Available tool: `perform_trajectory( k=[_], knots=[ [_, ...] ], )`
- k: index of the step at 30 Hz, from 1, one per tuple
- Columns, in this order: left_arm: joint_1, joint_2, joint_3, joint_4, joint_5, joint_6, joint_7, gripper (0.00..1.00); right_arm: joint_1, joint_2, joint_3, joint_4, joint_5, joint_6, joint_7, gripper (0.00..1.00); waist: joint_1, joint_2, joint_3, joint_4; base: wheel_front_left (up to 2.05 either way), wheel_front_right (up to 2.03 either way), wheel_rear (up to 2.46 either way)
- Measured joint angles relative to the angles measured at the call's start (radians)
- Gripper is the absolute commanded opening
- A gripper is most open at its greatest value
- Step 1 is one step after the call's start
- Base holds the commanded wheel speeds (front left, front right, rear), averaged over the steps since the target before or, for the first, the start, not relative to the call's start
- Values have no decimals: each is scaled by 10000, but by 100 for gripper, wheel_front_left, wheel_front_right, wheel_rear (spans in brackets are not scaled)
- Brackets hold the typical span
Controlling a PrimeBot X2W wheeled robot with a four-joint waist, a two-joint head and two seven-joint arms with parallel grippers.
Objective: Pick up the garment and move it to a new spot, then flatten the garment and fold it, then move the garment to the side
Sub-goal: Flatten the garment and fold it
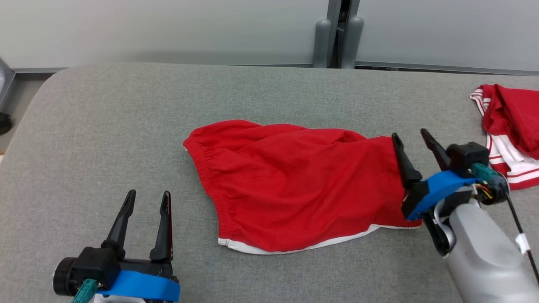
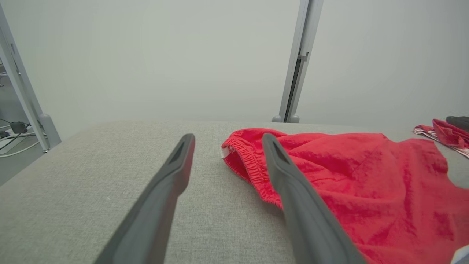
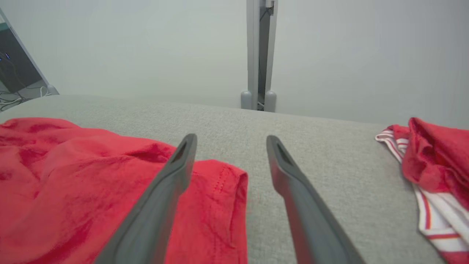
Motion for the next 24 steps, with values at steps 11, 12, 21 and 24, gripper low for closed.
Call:
perform_trajectory(
  k=[11, 12, 21, 24],
  knots=[
    [248, -6, 221, -21, 155, -21, 0, 100, 2841, 180, -2445, -4468, -1306, 0, -25, 100, -1, 0, -618, -525, 0, 0, 0],
    [285, -4, 253, -23, 161, -21, 0, 100, 3106, 297, -2514, -4867, -1413, 0, -25, 100, -1, 0, -681, -562, 0, 0, 0],
    [509, -6, 424, -92, 282, -48, 0, 100, 5064, 1001, -2625, -7223, -1871, 0, -27, 100, -1, 0, -1037, -697, 0, 0, 0],
    [619, -4, 489, -94, 336, -50, 0, 100, 5573, 1187, -2679, -7478, -1893, 0, -25, 100, -2, 0, -1110, -683, 0, 0, 0]
  ],
)
